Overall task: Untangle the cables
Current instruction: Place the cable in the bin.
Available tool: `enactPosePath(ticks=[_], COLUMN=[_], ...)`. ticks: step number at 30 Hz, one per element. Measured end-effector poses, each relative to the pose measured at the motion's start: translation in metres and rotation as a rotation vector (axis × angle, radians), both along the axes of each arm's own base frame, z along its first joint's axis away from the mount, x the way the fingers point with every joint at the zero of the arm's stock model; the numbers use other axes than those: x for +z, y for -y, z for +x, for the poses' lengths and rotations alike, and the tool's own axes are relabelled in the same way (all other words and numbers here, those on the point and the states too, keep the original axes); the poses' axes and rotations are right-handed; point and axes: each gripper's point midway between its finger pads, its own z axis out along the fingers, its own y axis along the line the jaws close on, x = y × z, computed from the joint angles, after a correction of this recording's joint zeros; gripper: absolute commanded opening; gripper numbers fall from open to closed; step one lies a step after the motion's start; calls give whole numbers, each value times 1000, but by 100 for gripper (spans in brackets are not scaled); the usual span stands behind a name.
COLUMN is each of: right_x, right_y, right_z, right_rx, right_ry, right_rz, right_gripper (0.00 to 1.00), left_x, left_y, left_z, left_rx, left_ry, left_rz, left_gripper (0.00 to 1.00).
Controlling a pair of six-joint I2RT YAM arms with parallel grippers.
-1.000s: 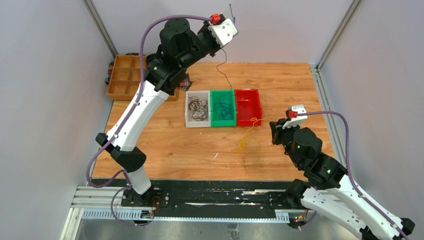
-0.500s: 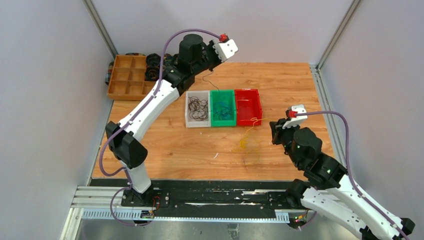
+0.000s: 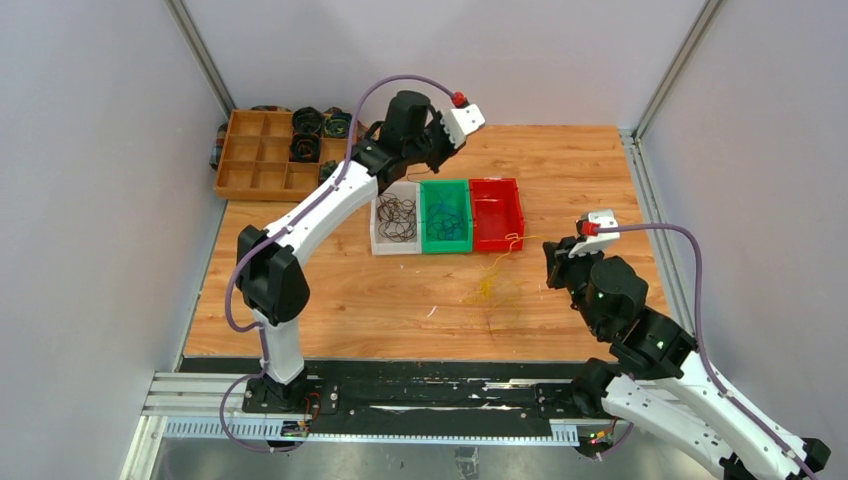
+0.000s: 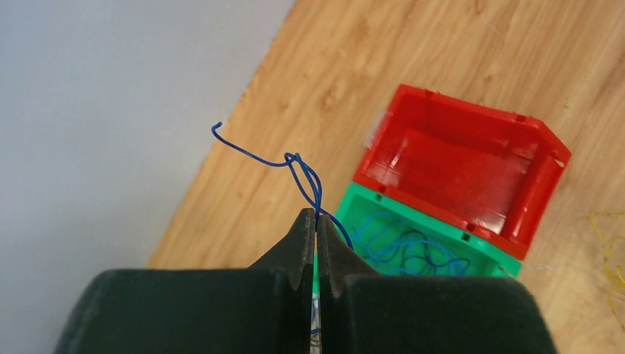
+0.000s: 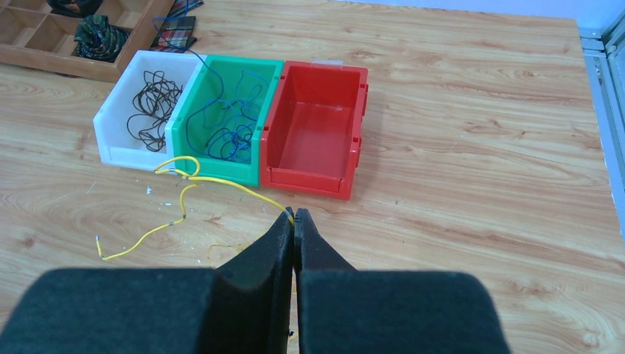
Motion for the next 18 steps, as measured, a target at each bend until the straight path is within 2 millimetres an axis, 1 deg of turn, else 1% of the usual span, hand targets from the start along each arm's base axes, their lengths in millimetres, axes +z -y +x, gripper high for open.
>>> enactPosePath(ticks=[5, 7, 10, 15, 18], right_x=[1, 1, 0, -3, -3], right_y=[1, 2, 3, 5, 5], right_z=[0, 0, 1, 1, 1], right_rx=[-5, -7, -16, -25, -26], right_ry=[4, 4, 4, 0, 0], right_rz=[2, 2, 1, -5, -5], right_gripper=[1, 1, 1, 1, 1], left_x=[-47, -57, -68, -77, -82], left_y=[1, 5, 18, 51, 67], left_z=[-12, -17, -28, -56, -66], left_rx=[11, 12, -2, -49, -61], left_ry=[-142, -198, -272, -369, -411], left_rz=[9, -7, -34, -76, -99], left_gripper=[0, 0, 0, 0, 0])
